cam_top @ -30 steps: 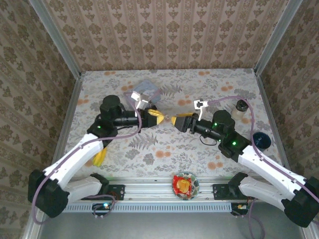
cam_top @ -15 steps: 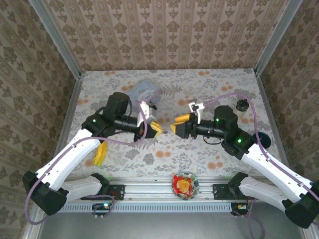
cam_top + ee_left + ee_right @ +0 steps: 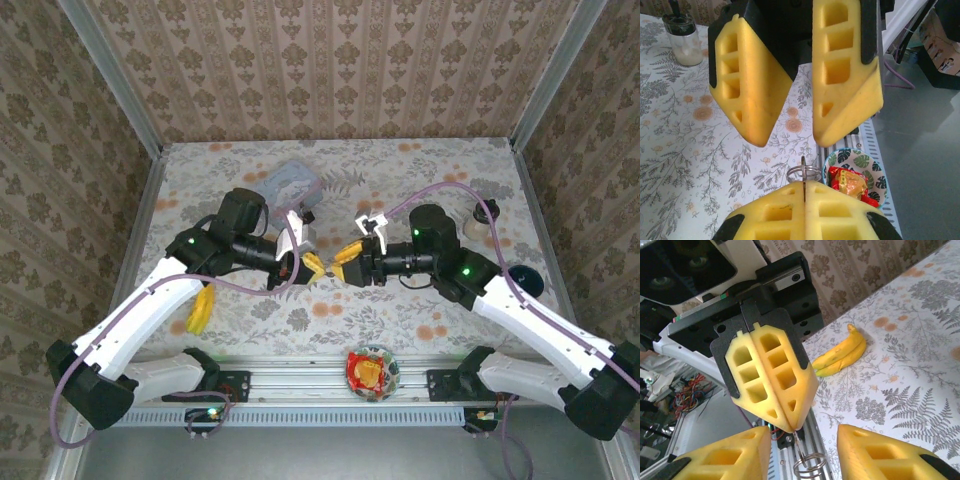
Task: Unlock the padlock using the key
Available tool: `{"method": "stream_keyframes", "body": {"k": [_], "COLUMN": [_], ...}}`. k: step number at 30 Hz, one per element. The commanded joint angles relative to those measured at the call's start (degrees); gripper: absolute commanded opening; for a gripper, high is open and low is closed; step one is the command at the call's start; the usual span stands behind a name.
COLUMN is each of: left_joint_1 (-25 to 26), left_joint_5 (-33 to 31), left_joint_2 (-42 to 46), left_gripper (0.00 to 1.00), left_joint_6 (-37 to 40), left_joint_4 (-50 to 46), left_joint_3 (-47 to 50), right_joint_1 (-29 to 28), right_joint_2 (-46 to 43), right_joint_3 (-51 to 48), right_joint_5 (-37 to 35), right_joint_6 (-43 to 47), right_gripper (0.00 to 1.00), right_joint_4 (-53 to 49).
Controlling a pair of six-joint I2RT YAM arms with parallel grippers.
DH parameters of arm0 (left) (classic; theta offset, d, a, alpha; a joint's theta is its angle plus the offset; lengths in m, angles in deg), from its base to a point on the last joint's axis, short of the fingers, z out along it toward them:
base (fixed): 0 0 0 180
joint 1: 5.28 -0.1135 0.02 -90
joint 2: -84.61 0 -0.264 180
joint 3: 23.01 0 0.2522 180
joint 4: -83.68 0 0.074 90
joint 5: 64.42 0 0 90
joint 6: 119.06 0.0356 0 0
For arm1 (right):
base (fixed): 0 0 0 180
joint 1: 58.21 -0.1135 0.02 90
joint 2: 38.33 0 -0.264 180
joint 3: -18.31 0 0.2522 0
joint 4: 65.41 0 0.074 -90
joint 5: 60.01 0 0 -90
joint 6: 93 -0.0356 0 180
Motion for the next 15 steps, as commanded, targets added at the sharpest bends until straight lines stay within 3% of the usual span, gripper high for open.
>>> {"method": "stream_keyframes", "body": {"k": [1,15], "left_joint_1": [0.29,-0.31], "left_joint_5": [1.07,0.67], "left_joint_2": [0.37,0.96], "left_gripper": [0.0,0.0], "left_joint_6": [2.02,0.81], "left_joint_4": [-1.11,0.11], "left_joint_3": [-1.45,-1.33], "right_joint_1": [-0.32,-0.45], "right_joint_2": [0.88,3.3], "right_joint_3": [2.29,2.5], "right_joint_5": [3.41,5.34], "right_joint_6": [1.71,2.08], "right_gripper": [0.39,0.32], "right_joint_4": [-1.13,-0.8]}}
